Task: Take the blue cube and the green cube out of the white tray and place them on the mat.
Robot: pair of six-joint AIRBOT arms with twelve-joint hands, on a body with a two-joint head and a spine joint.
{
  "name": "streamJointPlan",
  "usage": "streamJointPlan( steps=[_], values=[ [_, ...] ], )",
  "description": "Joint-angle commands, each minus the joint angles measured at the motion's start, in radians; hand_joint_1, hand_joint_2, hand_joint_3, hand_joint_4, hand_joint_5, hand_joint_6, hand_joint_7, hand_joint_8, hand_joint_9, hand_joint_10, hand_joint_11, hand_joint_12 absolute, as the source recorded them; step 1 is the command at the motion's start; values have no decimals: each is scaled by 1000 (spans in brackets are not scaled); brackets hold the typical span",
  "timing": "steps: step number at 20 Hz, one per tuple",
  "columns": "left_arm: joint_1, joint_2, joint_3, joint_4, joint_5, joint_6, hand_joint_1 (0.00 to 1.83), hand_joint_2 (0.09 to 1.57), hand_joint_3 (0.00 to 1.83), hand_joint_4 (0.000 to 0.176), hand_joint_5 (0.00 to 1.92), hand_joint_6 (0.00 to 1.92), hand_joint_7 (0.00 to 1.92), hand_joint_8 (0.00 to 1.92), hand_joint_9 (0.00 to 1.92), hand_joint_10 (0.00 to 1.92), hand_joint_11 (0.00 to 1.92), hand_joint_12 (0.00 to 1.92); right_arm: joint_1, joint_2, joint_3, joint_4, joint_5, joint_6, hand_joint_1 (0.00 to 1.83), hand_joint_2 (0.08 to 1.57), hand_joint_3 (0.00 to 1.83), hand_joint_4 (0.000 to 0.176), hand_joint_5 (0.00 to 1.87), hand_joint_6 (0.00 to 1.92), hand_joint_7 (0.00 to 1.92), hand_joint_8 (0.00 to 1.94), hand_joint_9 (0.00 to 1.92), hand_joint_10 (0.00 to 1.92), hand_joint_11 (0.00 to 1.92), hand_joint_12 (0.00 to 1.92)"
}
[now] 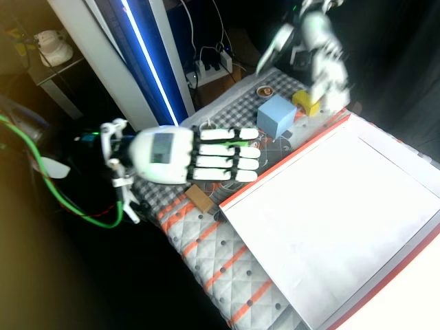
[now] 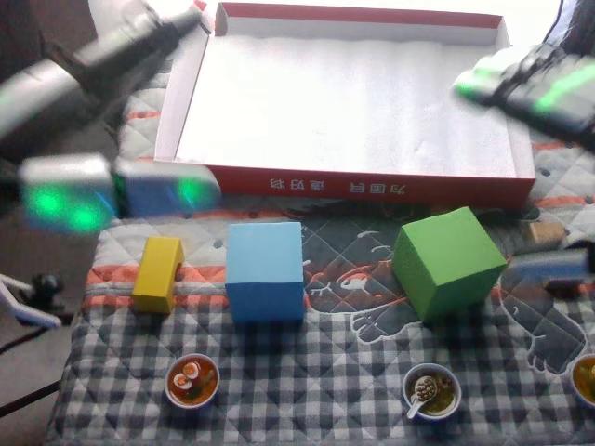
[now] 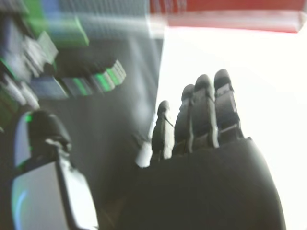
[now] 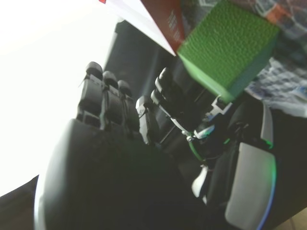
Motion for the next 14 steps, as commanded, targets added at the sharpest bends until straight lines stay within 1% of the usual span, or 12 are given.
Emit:
streamJointPlan(
  steps=[1,3,5,6,7,8,9,10,11,12,13,14],
  values=[
    [1,4,3,12,-237,-55,729,807,12,137,87,1,95,3,61,1,69,49,1,13,-4,58,229,4,840,852,0,62,64,3,89,7,32,4,0,0],
    [47,9,18,-4,-389,-179,824,841,4,129,63,0,127,3,112,6,64,63,-53,30,-16,133,371,3,828,809,0,64,103,4,166,8,136,15,46,18],
    [96,9,20,-30,-519,-246,822,856,0,112,124,3,225,6,246,2,2,742,-98,32,-27,200,502,-2,709,885,3,99,128,0,237,2,237,9,125,74],
    [118,9,20,-41,-577,-275,654,826,0,146,108,0,219,1,250,0,0,830,-109,34,-33,216,543,-7,675,905,6,101,138,4,259,8,271,18,155,93],
    [141,9,20,-49,-631,-302,591,898,11,123,75,0,196,0,227,0,0,787,-114,36,-40,225,585,-16,701,927,3,103,159,3,289,5,313,13,185,111],
    [164,8,20,-57,-694,-336,520,967,18,83,41,2,148,2,163,2,0,583,-115,40,-51,226,625,-34,715,948,9,99,158,1,323,14,340,18,217,124],
    [175,6,21,-60,-723,-358,509,1051,17,51,34,1,123,0,117,0,0,376,-115,40,-61,229,628,-36,663,1047,13,79,80,0,276,2,303,3,190,104],
    [183,-1,26,-66,-737,-418,638,1125,19,4,82,9,163,8,145,8,0,264,-114,40,-82,219,628,-77,541,1131,13,88,51,0,224,0,273,0,164,88],
    [173,-21,41,-57,-737,-450,608,1125,10,0,83,6,179,10,169,14,6,245,-114,46,-102,207,628,-115,372,1239,14,37,45,0,191,0,276,1,204,98],
    [161,-37,51,-48,-737,-467,512,1142,0,0,82,1,161,1,162,2,37,201,-113,48,-111,191,628,-125,312,1245,3,48,197,16,229,4,283,1,201,96],
    [154,-47,58,-42,-737,-481,429,1103,0,0,171,3,189,0,189,2,84,152,-105,49,-113,175,628,-125,315,1197,0,82,246,9,231,1,233,0,151,77],
    [138,-52,68,-26,-738,-506,254,1167,1,0,472,66,257,3,192,0,42,123,-83,52,-113,145,628,-126,596,1098,0,92,290,10,213,0,167,0,29,15]
  ],
)
